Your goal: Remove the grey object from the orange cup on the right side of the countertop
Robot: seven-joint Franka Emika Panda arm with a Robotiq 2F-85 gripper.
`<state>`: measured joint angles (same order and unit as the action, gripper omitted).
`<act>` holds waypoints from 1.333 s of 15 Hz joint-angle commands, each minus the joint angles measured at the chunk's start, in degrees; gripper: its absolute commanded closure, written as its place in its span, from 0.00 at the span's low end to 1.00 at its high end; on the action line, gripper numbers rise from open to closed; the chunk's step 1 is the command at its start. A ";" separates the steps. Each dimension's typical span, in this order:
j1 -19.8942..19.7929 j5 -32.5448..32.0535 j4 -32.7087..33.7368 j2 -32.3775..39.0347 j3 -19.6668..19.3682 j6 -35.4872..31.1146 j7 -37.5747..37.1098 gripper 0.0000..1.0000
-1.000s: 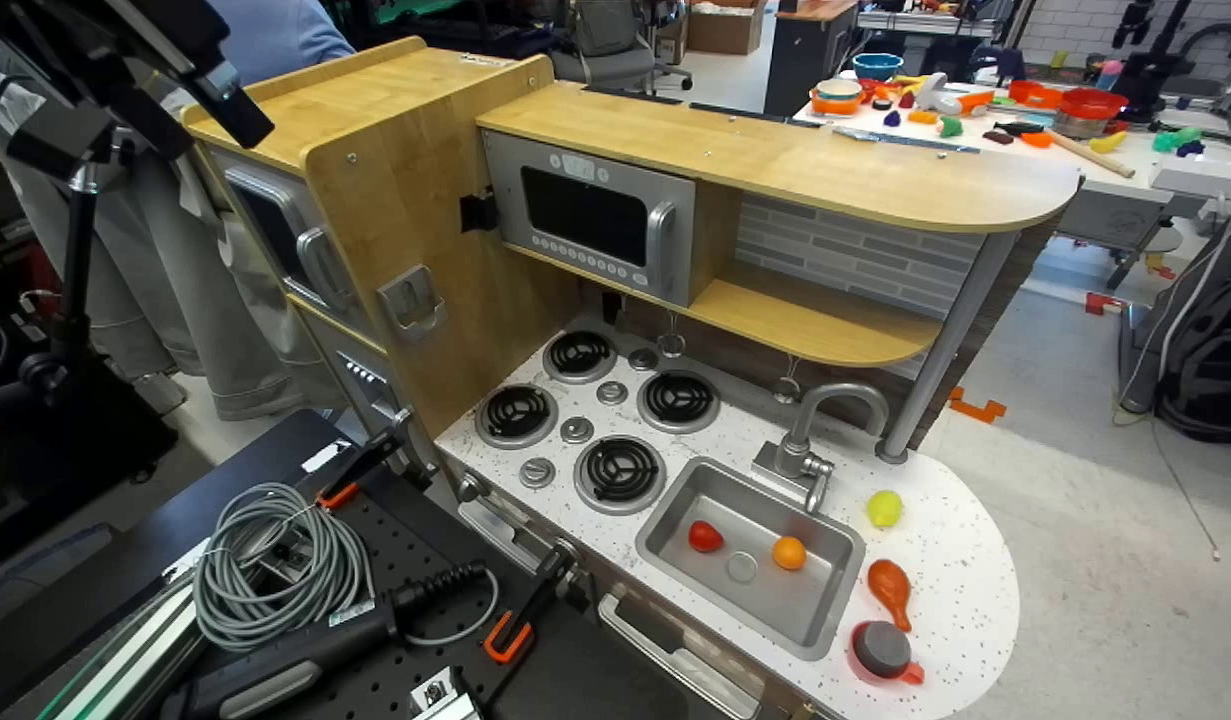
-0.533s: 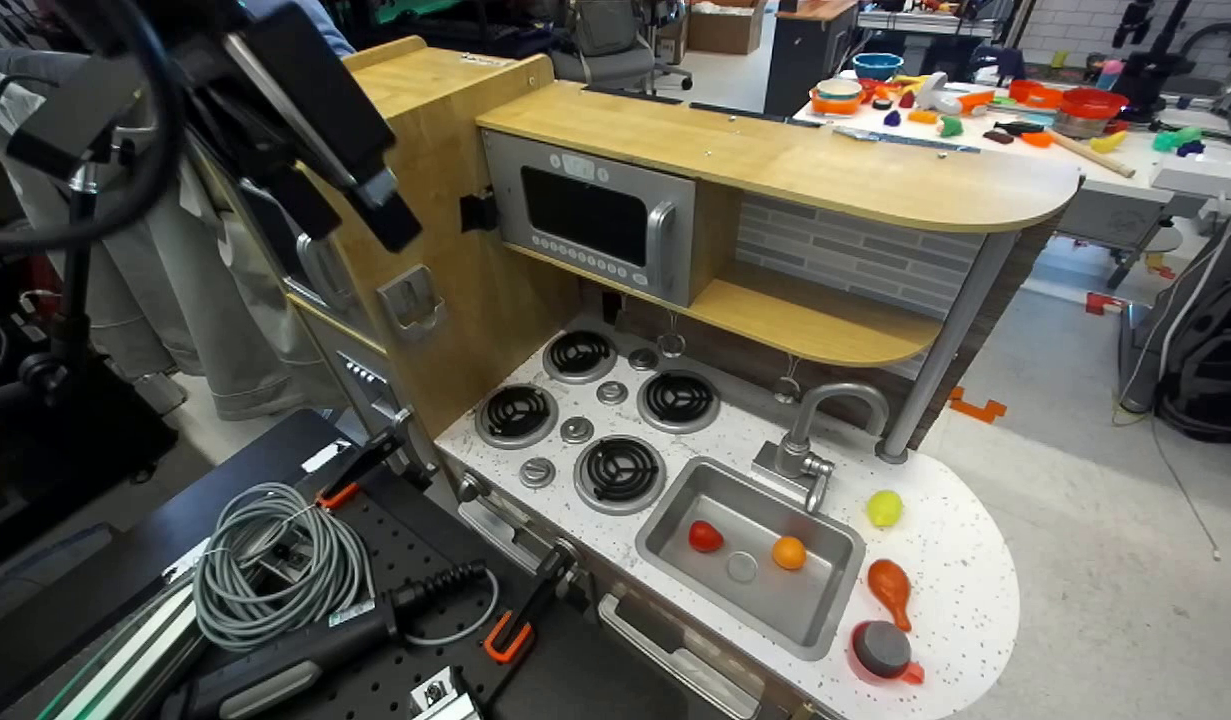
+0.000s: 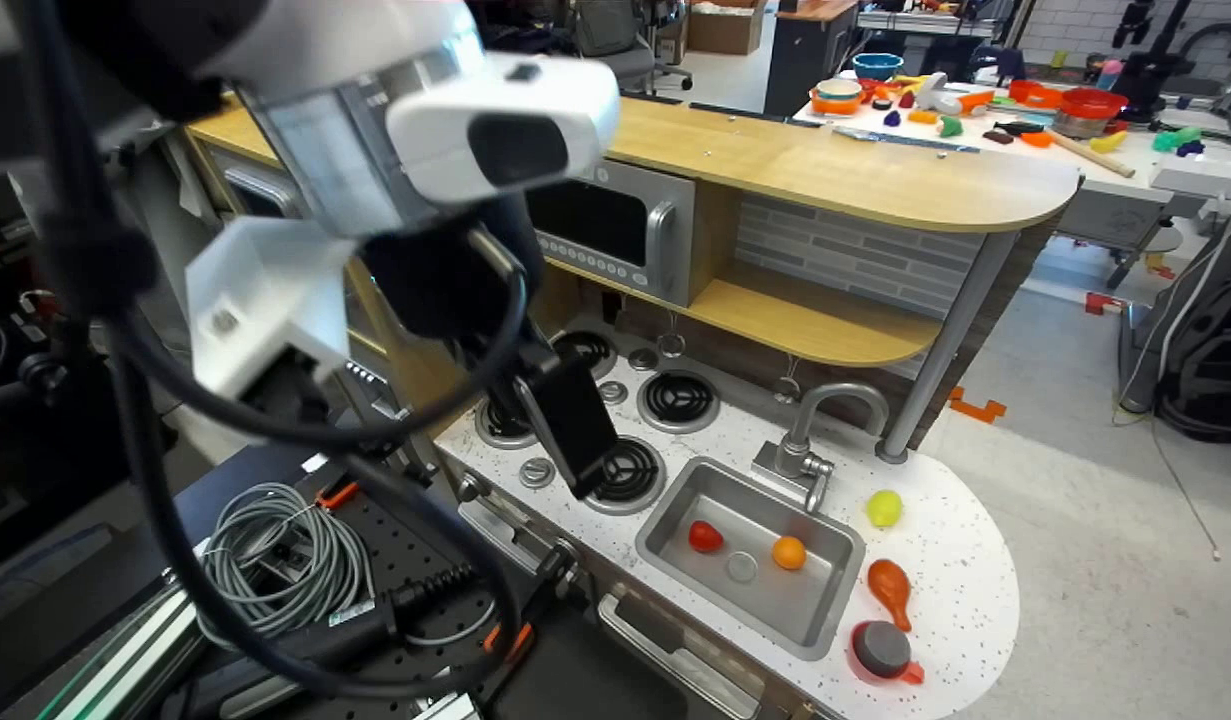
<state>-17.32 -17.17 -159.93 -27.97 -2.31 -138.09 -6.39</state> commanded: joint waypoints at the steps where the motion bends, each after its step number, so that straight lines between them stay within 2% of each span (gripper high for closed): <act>1: -5.46 -2.87 0.82 10.67 -1.98 -7.76 -8.23 0.00; 5: -10.31 -5.98 3.53 22.47 -4.30 -17.08 -19.26 0.00; 8: -11.13 -10.94 7.03 30.47 -7.11 -21.46 -30.74 0.00; 11: -7.27 -13.81 12.21 39.08 -13.08 -24.21 -42.13 0.00; 14: -0.51 -12.00 16.86 46.68 -19.79 -25.91 -51.85 0.00; 17: 6.65 -6.46 21.13 53.26 -24.08 -25.12 -60.16 0.00; 20: 10.25 3.43 26.34 60.64 -23.95 -24.95 -65.50 0.00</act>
<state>-11.10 -21.28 -139.42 24.81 -25.06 -162.12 -66.52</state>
